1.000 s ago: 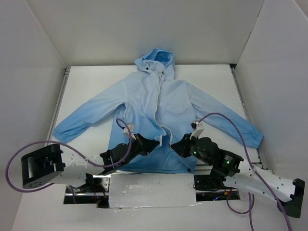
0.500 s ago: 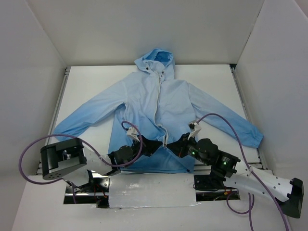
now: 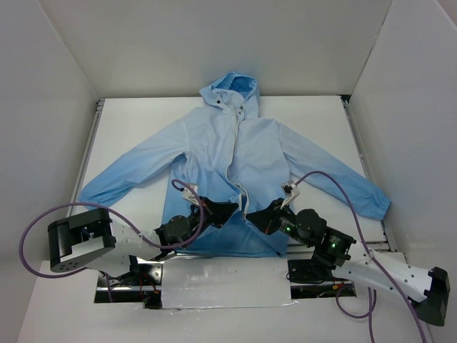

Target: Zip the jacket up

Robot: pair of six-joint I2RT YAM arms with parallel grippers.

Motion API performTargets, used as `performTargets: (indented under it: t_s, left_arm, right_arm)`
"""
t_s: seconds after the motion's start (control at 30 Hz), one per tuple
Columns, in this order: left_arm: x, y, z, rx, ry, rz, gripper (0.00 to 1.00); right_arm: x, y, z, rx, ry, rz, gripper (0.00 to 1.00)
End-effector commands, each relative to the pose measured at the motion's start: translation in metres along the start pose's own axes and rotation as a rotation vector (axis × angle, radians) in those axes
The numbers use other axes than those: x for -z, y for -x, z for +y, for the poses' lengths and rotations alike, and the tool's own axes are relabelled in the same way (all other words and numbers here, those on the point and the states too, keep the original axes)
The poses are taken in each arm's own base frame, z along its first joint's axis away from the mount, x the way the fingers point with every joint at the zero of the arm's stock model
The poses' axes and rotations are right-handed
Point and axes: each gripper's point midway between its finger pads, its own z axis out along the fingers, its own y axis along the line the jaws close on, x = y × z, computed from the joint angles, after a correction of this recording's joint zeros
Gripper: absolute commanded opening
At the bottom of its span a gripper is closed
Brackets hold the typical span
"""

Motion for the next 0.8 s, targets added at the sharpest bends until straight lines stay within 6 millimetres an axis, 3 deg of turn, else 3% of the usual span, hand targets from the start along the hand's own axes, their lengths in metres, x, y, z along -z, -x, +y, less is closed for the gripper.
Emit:
performTargets:
  t_s: [0.0,0.4,0.77]
  left_arm:
    - [0.027,0.101,-0.105,0.244,-0.416,-0.342,0.00]
    - [0.032,0.101,-0.110,0.267,-0.445,-0.323,0.00]
    - [0.038,0.106,-0.115,0.276,-0.468,-0.328,0.00]
  right_arm:
    - [-0.001,0.018,0.012,-0.026,0.054,-0.079,0.00]
    - [-0.005,0.017,0.017,-0.020,0.080,-0.083,0.00]
    - [-0.007,0.016,0.009,-0.032,0.059,-0.091,0.00]
